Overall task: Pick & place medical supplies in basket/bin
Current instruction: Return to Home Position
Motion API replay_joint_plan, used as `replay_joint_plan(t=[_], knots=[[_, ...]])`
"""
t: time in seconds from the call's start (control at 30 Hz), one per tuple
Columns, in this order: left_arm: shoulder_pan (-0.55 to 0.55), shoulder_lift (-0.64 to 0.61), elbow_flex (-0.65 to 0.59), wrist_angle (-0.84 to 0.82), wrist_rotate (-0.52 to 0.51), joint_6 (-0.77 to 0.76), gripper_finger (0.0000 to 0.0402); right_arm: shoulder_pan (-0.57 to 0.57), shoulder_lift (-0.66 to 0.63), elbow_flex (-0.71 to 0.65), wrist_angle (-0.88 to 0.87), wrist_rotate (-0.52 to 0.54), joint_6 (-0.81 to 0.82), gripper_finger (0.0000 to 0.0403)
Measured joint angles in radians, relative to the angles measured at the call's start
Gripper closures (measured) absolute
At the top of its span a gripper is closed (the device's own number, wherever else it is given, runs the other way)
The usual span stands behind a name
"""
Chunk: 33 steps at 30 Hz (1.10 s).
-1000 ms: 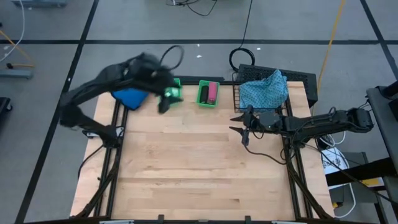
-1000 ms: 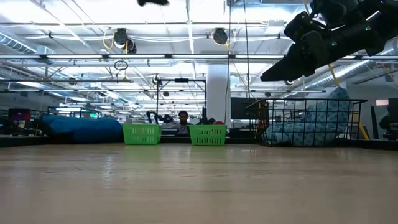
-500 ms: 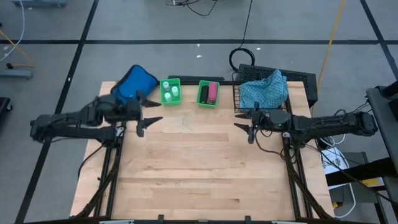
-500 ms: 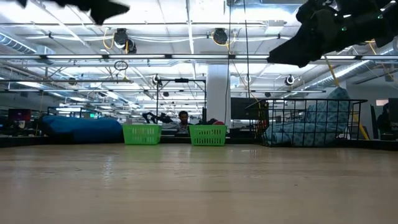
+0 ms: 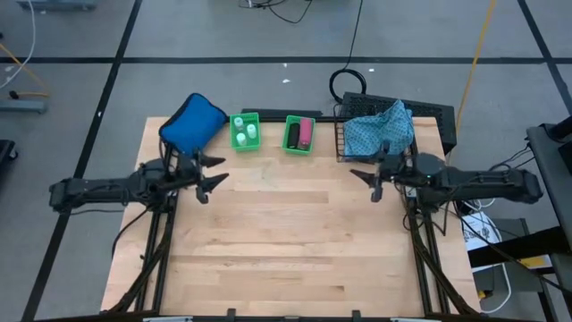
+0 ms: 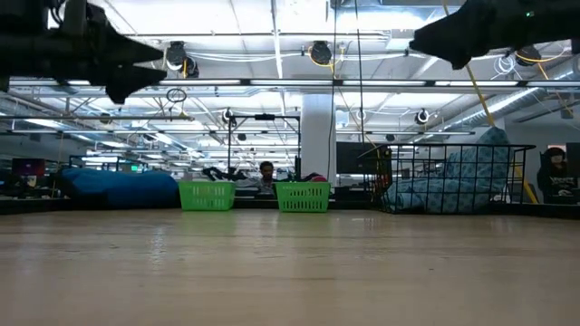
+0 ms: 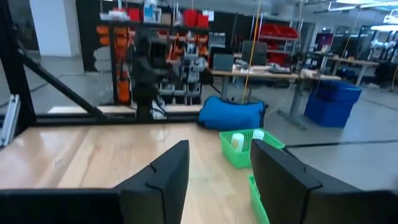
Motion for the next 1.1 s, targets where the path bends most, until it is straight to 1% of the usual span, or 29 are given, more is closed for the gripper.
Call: replay_joint_plan(t=[0.1,0.17,0.23,0.37,0.47,0.6,0.73,0.83,0.9,0.97,1.1], knots=[[0.000,0.000,-0.048,0.054,0.001,-0.017,0.0137,0.000,-0.059,0.000,-0.045,0.000,0.001,0.0243],[0.000,0.000,-0.056,0.057,0.001,-0.018,0.0137,0.000,-0.094,0.000,-0.097,-0.004,0.011,0.0243],[0.000,-0.001,-0.056,0.059,0.003,-0.007,0.0137,0.000,-0.124,-0.019,-0.100,-0.034,0.039,0.0243],[0.000,0.000,-0.056,0.057,0.002,-0.001,0.0137,0.000,-0.183,-0.097,-0.024,-0.109,0.095,0.0243],[0.000,0.000,-0.056,0.049,0.002,-0.001,0.0137,0.000,-0.227,-0.159,0.012,-0.109,0.122,0.0243],[0.000,0.001,-0.056,0.040,0.002,0.001,0.0137,0.000,-0.261,-0.247,0.103,-0.109,0.124,0.0243],[0.000,0.001,-0.056,0.038,0.002,0.003,0.0137,0.000,-0.271,-0.327,0.171,-0.109,0.096,0.0243],[0.000,0.001,-0.056,0.037,0.002,0.045,0.0137,0.000,-0.270,-0.369,0.215,-0.116,0.080,0.0243],[0.000,0.001,-0.056,0.038,0.002,0.062,0.0137,0.000,-0.273,-0.378,0.218,-0.141,0.078,0.0243],[0.000,0.001,-0.056,0.038,0.001,0.061,0.0137,0.000,-0.269,-0.379,0.180,-0.194,0.084,0.0243],[0.000,0.001,-0.056,0.037,0.002,0.054,0.0137,0.000,-0.270,-0.380,0.162,-0.307,0.084,0.0243]])
